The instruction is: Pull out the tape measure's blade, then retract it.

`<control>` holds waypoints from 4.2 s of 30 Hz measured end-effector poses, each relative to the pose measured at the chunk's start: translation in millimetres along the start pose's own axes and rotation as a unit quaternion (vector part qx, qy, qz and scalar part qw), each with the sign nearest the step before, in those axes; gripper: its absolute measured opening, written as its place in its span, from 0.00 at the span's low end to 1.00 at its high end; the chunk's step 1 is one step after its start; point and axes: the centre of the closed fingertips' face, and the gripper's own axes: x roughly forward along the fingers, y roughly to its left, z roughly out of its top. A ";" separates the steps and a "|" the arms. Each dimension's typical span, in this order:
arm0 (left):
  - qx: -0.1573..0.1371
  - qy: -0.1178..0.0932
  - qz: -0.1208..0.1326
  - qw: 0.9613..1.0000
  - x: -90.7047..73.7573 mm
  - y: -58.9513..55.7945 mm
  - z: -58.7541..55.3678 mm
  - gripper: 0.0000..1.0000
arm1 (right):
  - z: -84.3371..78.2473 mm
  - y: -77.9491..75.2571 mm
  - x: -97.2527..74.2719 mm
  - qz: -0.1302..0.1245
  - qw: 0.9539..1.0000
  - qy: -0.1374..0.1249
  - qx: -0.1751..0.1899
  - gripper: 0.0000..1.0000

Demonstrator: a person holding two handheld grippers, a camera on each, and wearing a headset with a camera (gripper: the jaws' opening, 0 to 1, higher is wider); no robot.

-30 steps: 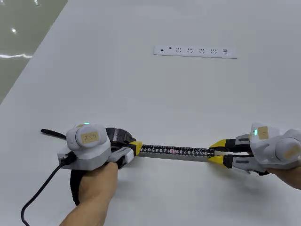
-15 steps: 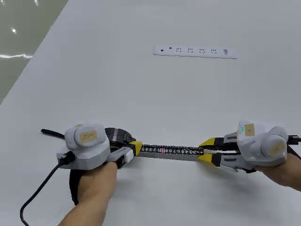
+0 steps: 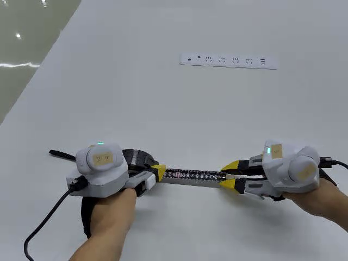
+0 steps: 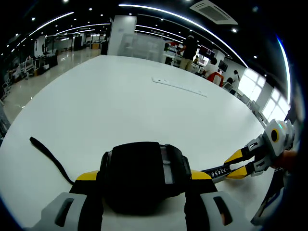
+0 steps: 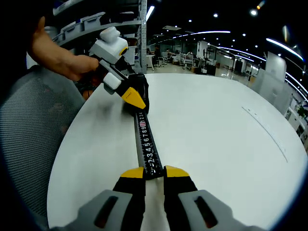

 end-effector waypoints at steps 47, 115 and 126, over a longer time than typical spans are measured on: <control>-0.009 0.005 -0.008 1.000 -1.2 -0.8 0.0 0.67 | 44.7 16.0 58.5 0.024 0.999 -0.024 0.002 0.12; 0.021 0.024 -0.026 0.999 -6.7 -2.8 -3.5 0.74 | 60.2 22.1 68.2 0.015 1.000 -0.008 0.001 0.29; 0.044 0.034 -0.050 0.997 -12.4 -0.8 -0.3 0.76 | 46.2 14.3 47.0 -0.011 1.000 -0.010 0.025 0.35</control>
